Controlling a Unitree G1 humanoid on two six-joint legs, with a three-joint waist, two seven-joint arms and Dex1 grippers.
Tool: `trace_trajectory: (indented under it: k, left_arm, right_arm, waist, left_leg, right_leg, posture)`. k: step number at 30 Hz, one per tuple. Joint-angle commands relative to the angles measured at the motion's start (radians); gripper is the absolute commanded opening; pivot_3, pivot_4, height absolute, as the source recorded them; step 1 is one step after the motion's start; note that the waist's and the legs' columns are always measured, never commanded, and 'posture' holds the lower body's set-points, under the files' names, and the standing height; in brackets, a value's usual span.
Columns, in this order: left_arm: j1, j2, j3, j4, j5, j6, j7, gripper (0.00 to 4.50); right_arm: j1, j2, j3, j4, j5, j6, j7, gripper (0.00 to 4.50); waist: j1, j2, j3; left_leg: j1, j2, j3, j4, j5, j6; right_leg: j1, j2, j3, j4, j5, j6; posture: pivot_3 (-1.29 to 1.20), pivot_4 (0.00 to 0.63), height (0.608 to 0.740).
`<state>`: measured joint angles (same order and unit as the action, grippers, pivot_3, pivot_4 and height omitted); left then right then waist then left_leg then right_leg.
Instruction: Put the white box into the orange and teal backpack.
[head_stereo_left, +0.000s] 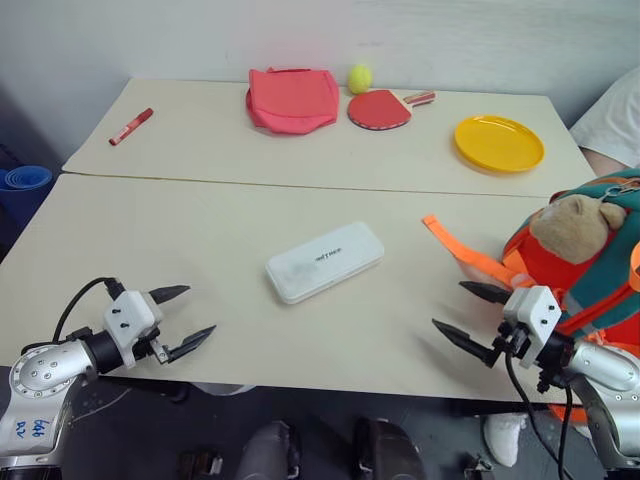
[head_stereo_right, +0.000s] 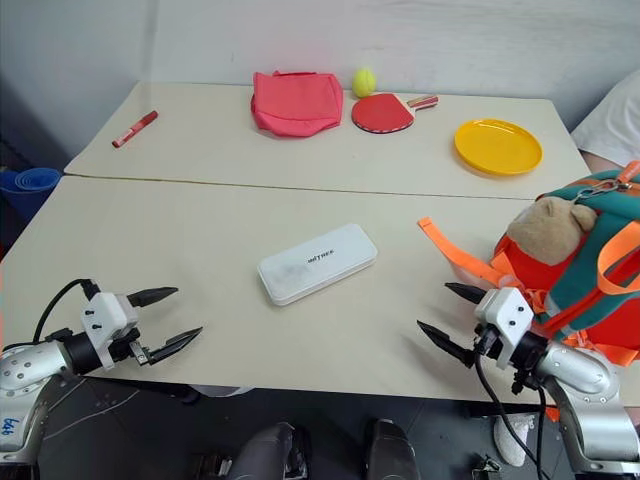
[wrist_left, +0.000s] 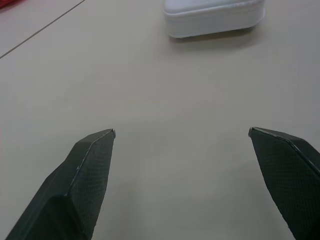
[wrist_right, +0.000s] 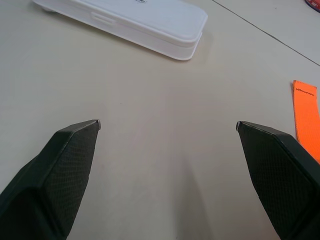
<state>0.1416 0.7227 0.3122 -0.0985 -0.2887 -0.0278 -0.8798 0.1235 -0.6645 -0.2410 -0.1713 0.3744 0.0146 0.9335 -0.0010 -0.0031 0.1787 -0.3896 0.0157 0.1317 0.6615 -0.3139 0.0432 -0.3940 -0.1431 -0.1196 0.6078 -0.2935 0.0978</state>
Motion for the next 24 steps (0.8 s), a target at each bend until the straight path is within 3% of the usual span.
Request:
trace_trajectory:
  k: [1,5,9,10,12,17,20,23,24]
  left_arm:
    - [-0.025,0.019,0.002,-0.029,-0.013,0.055,0.014,4.50]
    - [-0.070,0.029,-0.019,-0.074,-0.011,0.139,0.030,4.50]
    - [-0.104,0.041,-0.036,-0.108,-0.028,0.225,0.032,4.50]
    - [-0.116,0.038,-0.040,-0.114,-0.027,0.241,0.042,4.31]
    - [-0.140,0.018,-0.039,-0.165,-0.056,0.335,0.089,3.91]
    - [-0.171,0.002,-0.059,-0.230,-0.015,0.480,0.210,2.32]
    - [-0.193,-0.018,-0.106,-0.225,-0.010,0.500,0.219,1.38]
    - [-0.220,-0.047,-0.139,-0.262,-0.102,0.649,0.212,0.43]
    - [-0.229,-0.053,-0.153,-0.271,-0.109,0.679,0.217,0.18]
  right_arm:
    - [-0.005,-0.011,-0.019,0.009,0.006,-0.033,0.014,4.47]
    - [-0.030,-0.004,-0.007,-0.051,0.068,0.073,-0.013,4.47]
    - [-0.146,-0.041,0.118,-0.210,0.058,0.299,-0.070,4.47]
    - [-0.182,-0.044,0.146,-0.231,0.048,0.335,-0.081,4.30]
    - [-0.273,-0.048,0.204,-0.247,0.029,0.441,-0.122,3.87]
    - [-0.542,0.013,0.322,-0.112,-0.135,0.563,-0.289,2.16]
    - [-0.624,0.045,0.353,-0.031,-0.163,0.646,-0.321,1.12]
    - [-0.683,0.102,0.383,0.050,-0.229,0.629,-0.387,0.03]
    - [-0.703,0.122,0.391,0.075,-0.245,0.621,-0.405,0.00]
  waist:
    - [0.000,0.000,0.000]
    - [0.000,0.000,0.000]
    - [-0.011,0.001,0.000]
    - [-0.013,0.001,0.000]
    - [-0.011,0.001,0.000]
    - [-0.007,0.000,0.001]
    - [-0.001,0.000,0.001]
    - [-0.001,0.000,0.001]
    - [-0.003,0.000,0.001]
  left_leg:
    - [0.000,0.000,0.000,0.000,0.000,0.000]
    - [0.000,0.000,0.000,0.000,0.000,0.000]
    - [0.000,0.001,0.000,0.000,0.000,-0.001]
    - [0.000,0.001,0.000,0.000,0.000,-0.001]
    - [0.000,0.001,-0.001,0.000,0.001,-0.002]
    - [-0.002,0.000,0.000,0.000,0.001,-0.002]
    - [-0.002,0.000,0.001,0.000,0.001,-0.002]
    - [-0.004,0.000,0.000,0.000,0.004,0.004]
    - [-0.005,0.000,0.000,0.000,0.005,0.004]
  right_leg:
    - [0.000,0.000,0.000,0.000,0.000,0.000]
    - [0.000,0.000,0.000,0.000,0.000,0.000]
    - [-0.001,0.000,0.001,0.001,0.000,0.000]
    - [-0.001,0.001,0.001,0.002,0.000,0.000]
    - [-0.002,0.000,0.000,0.002,-0.001,-0.001]
    - [-0.003,0.000,0.000,0.002,-0.001,-0.001]
    - [-0.003,0.000,-0.001,0.003,-0.001,-0.001]
    - [-0.003,0.001,-0.002,0.005,0.000,-0.001]
    - [-0.004,0.001,-0.002,0.005,0.000,-0.001]
  posture:
    - [0.00,0.150,0.740]
    - [0.00,0.150,0.740]
    - [0.00,0.150,0.740]
    - [0.00,0.150,0.740]
    - [0.00,0.150,0.740]
    - [0.00,0.150,0.740]
    - [0.00,0.150,0.740]
    - [0.00,0.150,0.740]
    - [0.00,0.150,0.740]
